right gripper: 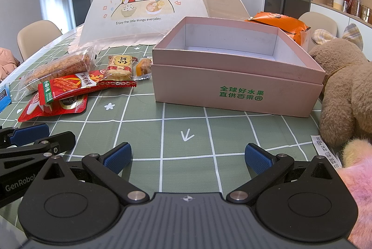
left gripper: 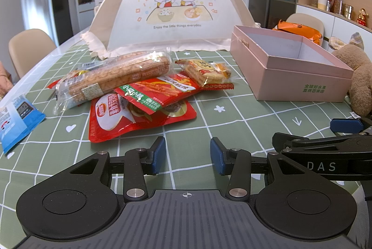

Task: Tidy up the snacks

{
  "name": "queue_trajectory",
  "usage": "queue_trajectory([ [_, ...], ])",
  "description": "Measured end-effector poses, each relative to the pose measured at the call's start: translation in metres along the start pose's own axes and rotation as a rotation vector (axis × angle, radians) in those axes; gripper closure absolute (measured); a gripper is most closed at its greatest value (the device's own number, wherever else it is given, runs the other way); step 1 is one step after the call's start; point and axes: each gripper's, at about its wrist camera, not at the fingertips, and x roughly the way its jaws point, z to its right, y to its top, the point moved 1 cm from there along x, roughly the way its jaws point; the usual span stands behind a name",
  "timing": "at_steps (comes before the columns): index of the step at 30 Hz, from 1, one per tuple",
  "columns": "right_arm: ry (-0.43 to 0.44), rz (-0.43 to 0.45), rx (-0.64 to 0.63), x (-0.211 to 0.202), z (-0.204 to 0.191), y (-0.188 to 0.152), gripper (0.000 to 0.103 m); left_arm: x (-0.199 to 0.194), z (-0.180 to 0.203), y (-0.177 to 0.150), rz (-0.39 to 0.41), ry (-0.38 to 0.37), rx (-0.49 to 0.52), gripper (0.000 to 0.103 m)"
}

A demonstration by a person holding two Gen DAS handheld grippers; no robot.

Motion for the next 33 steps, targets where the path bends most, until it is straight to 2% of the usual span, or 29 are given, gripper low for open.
queue_trajectory([
  [24,0.006,-0.004,0.0,0.0,0.0,0.001,0.0,-0.001,0.003,0.001,-0.007,-0.007,0.021,0.055],
  [26,0.033,-0.068,-0.02,0.0,0.001,0.007,0.0,-0.005,-0.001,0.004,-0.043,-0.036,0.004,0.056],
  [29,0.036,-0.157,-0.03,-0.007,0.002,0.007,0.0,-0.023,-0.018,0.01,-0.086,-0.117,-0.082,0.056],
  [33,0.05,-0.219,-0.053,-0.011,0.005,0.009,0.0,-0.055,-0.062,0.03,-0.04,-0.072,-0.182,0.056],
])
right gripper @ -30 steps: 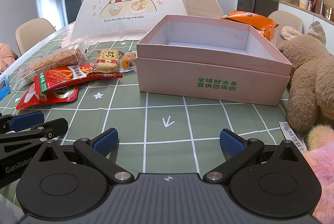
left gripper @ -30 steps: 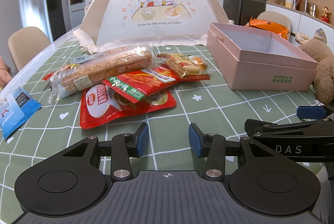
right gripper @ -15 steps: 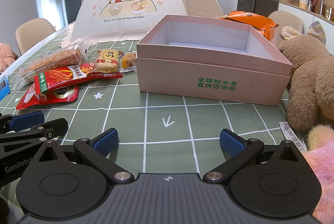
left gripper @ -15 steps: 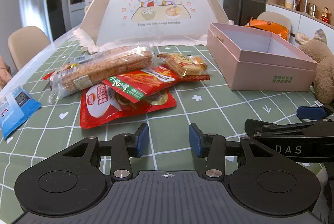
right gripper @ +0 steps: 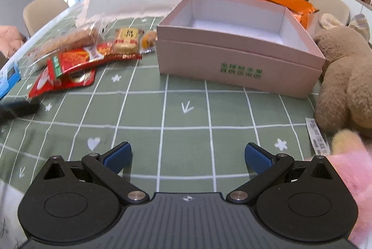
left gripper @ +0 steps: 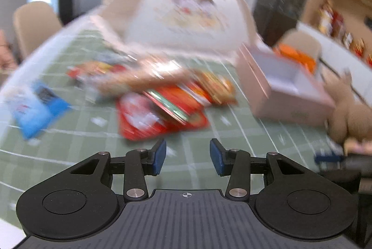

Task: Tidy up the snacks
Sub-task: 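Move the left tool toward the snack pile while the right tool also approaches it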

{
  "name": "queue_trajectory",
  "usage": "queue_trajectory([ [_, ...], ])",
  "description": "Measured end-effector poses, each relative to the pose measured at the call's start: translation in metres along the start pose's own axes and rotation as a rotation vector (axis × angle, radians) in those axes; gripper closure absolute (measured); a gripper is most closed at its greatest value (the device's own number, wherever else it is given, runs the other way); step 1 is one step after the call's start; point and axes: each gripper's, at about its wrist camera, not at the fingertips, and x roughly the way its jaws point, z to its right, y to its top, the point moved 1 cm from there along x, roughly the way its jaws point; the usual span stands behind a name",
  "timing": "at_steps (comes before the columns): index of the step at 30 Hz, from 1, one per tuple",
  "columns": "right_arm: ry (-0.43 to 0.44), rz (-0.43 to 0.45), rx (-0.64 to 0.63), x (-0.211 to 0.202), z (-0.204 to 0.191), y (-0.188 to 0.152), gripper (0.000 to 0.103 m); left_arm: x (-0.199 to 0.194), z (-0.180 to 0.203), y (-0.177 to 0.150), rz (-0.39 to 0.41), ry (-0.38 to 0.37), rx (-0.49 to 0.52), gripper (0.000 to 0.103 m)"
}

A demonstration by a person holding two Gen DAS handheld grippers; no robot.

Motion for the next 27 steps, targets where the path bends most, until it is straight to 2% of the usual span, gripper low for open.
queue_trajectory([
  [2,0.006,-0.049,-0.013,0.002,0.002,0.008,0.0,-0.011,-0.03,0.017,0.015,0.068,-0.061,0.056],
  [4,0.049,-0.14,-0.072,0.008,-0.005,0.023,0.0,-0.015,-0.061,0.03,-0.001,0.136,-0.135,0.058],
  [5,0.075,-0.179,-0.125,0.009,-0.014,0.032,0.007,-0.015,-0.081,0.036,-0.017,0.171,-0.182,0.058],
  [6,0.106,-0.193,-0.175,0.008,-0.025,0.043,0.021,-0.015,-0.099,0.041,-0.028,0.199,-0.221,0.058],
  [7,0.12,-0.176,-0.213,0.004,-0.037,0.055,0.026,-0.014,-0.113,0.044,-0.032,0.222,-0.247,0.058],
  [10,0.183,-0.029,-0.291,-0.016,-0.077,0.098,0.026,-0.008,-0.153,0.056,-0.056,0.304,-0.327,0.058],
  [12,0.257,0.035,-0.303,-0.019,-0.105,0.134,0.024,-0.008,-0.176,0.058,-0.058,0.308,-0.374,0.058],
  [15,0.349,0.059,-0.274,0.006,-0.148,0.187,0.021,-0.004,-0.194,0.058,-0.064,0.262,-0.413,0.058],
  [18,0.298,0.064,-0.253,0.06,-0.194,0.225,0.021,0.0,-0.2,0.052,-0.078,0.209,-0.411,0.058],
  [21,0.206,0.081,-0.247,0.11,-0.222,0.244,0.021,0.004,-0.207,0.044,-0.108,0.183,-0.417,0.058],
  [25,0.205,-0.018,-0.17,0.17,-0.237,0.262,0.025,0.009,-0.236,0.036,-0.118,0.22,-0.486,0.058],
  [27,0.199,-0.043,-0.2,0.181,-0.24,0.261,0.044,0.008,-0.251,0.036,-0.105,0.241,-0.514,0.058],
])
